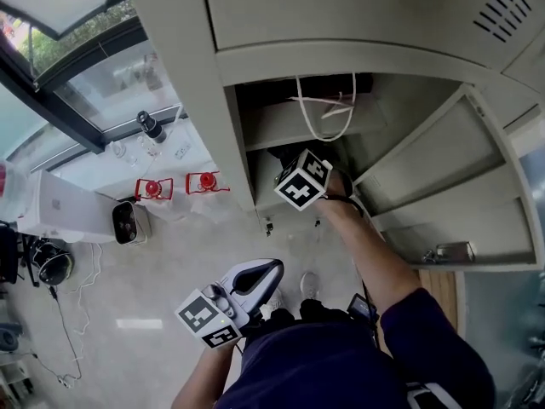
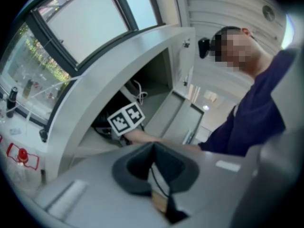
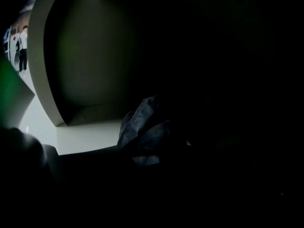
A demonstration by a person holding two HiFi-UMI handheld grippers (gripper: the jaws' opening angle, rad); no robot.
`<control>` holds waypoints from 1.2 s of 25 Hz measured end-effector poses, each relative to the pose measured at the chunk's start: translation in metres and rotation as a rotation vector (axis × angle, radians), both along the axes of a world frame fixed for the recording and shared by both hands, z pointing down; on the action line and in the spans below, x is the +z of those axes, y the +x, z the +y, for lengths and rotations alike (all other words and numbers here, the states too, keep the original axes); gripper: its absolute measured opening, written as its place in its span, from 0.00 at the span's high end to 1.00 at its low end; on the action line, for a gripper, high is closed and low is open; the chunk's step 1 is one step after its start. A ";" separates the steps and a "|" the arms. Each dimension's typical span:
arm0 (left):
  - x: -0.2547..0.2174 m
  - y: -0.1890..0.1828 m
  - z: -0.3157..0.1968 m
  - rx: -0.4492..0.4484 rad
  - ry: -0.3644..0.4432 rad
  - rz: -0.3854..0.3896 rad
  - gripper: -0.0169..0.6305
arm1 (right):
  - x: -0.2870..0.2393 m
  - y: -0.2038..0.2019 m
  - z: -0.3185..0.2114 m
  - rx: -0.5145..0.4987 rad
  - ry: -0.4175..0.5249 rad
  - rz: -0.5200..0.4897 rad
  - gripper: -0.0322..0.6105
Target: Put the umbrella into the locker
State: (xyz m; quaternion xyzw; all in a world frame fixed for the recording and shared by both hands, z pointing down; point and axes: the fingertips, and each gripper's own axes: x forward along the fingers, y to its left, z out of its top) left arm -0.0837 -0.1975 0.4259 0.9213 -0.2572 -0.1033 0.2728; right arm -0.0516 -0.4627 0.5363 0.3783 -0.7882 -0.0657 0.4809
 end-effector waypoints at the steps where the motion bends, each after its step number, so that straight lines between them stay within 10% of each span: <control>1: 0.001 0.002 -0.001 -0.001 -0.006 -0.003 0.97 | 0.004 -0.001 -0.005 -0.012 0.021 0.029 0.65; 19: 0.009 0.018 -0.006 -0.015 -0.050 -0.044 0.97 | 0.005 -0.005 -0.059 -0.051 0.219 0.137 0.64; 30: -0.002 0.022 0.004 0.007 -0.018 -0.040 0.97 | -0.011 -0.005 -0.019 -0.084 0.156 -0.052 0.47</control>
